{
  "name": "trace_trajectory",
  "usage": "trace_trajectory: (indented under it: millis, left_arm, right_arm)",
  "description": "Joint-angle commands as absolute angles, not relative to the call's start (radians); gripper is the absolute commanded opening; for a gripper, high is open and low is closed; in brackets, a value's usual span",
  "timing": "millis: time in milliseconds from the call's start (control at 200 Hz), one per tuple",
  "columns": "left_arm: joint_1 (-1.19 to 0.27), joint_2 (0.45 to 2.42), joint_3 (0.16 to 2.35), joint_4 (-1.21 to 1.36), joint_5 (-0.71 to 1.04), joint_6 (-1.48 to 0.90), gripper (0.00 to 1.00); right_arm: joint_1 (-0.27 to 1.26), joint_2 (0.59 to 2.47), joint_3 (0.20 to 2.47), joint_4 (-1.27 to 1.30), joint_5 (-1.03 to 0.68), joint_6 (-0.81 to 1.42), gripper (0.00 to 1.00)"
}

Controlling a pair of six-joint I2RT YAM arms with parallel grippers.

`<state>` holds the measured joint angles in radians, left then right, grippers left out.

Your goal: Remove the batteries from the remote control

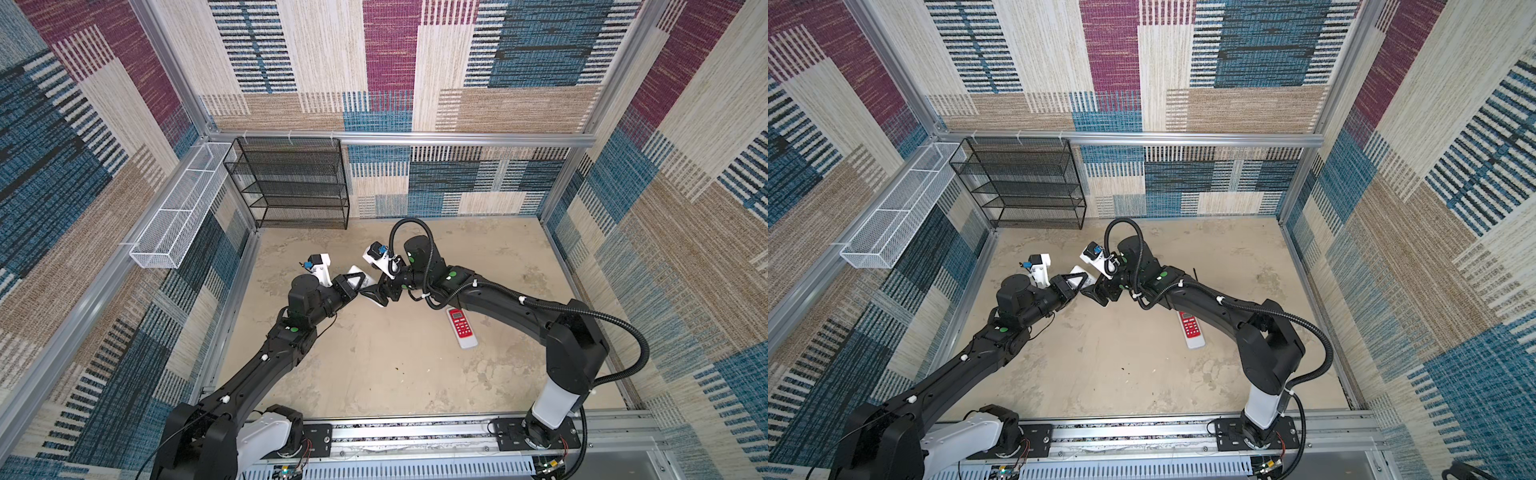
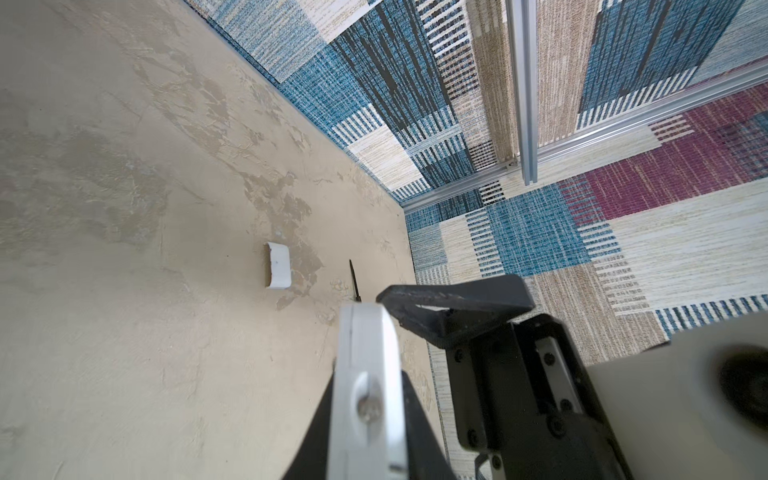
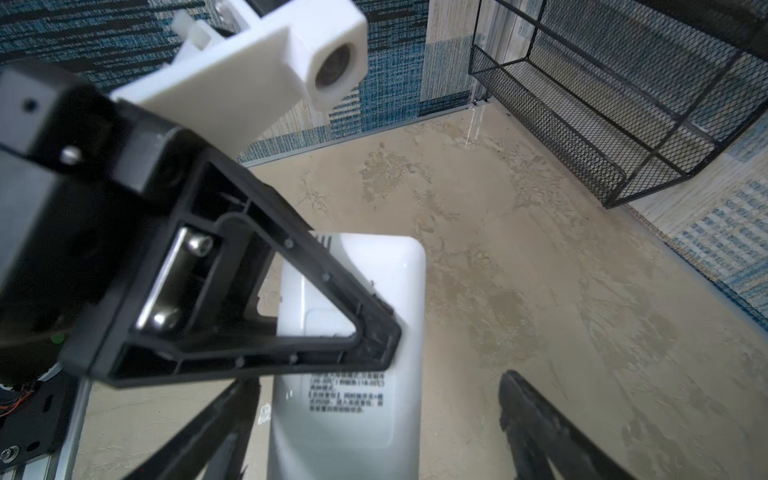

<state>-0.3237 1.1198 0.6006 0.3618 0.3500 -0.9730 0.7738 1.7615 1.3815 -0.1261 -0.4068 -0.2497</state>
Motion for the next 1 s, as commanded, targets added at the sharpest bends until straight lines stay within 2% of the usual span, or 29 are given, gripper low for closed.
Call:
trace_trajectory:
  millis: [0,140,270,601,691,836,916,992]
  left_arm:
    - [-0.322,1.126,0.608,0.365,0.370,-0.934,0.00]
    - [-0.324,1.126,0.608,0.364,0.368,-0.927,0.00]
    - [-0.323,1.126,0.606,0.364,0.362,-0.924,0.00]
    - [-0.323,1.129,0.606,0.360,0.356,-0.922,0.00]
    - [-0.323,1.130,0.606,0.361,0.353,-0.922,0.06]
    - [-0.323,1.134,0.602,0.368,0.347,-0.928,0.17]
    - [-0.323,1.135,0.601,0.369,0.344,-0.931,0.32]
    - [-0.322,1.137,0.605,0.357,0.342,-0.927,0.52]
  right_arm:
    - [0.786,1.792,1.415,-0.180,-0.377,-0.283,0.89]
    - [0.788,1.810,1.429,-0.186,-0.381,-0.276,0.83]
    - [0.788,1.828,1.455,-0.219,-0.406,-0.283,0.68]
    - [0.788,1.837,1.470,-0.222,-0.420,-0.276,0.47]
    - [0.788,1.836,1.470,-0.222,-0.419,-0.279,0.42]
    - [0.788,1.839,1.466,-0.224,-0.413,-0.288,0.39]
    - [0.788,1.842,1.460,-0.224,-0.411,-0.294,0.38]
    - [0.788,1.842,1.450,-0.221,-0.403,-0.302,0.38]
